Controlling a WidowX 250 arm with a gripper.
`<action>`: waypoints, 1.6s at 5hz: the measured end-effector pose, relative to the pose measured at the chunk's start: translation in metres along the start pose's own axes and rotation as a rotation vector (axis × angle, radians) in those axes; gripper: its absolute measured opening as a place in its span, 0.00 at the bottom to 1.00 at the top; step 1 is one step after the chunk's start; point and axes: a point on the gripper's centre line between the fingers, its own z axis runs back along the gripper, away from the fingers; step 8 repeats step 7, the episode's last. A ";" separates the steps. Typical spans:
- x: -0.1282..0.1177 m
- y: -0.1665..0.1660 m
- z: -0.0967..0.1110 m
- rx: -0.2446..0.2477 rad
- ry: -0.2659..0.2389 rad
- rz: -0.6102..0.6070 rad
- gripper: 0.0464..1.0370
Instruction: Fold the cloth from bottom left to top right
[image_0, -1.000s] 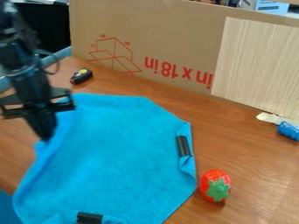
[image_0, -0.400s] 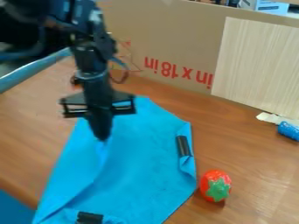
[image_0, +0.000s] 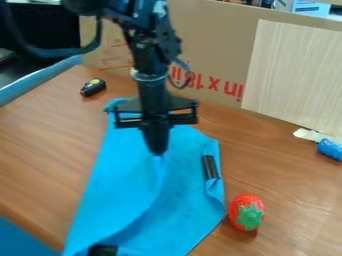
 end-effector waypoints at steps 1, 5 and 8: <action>-0.005 -0.013 -0.003 -0.004 0.010 -0.001 0.01; -0.028 -0.031 -0.010 -0.079 -0.022 -0.001 0.43; -0.061 -0.017 0.064 -0.265 -0.045 -0.169 0.96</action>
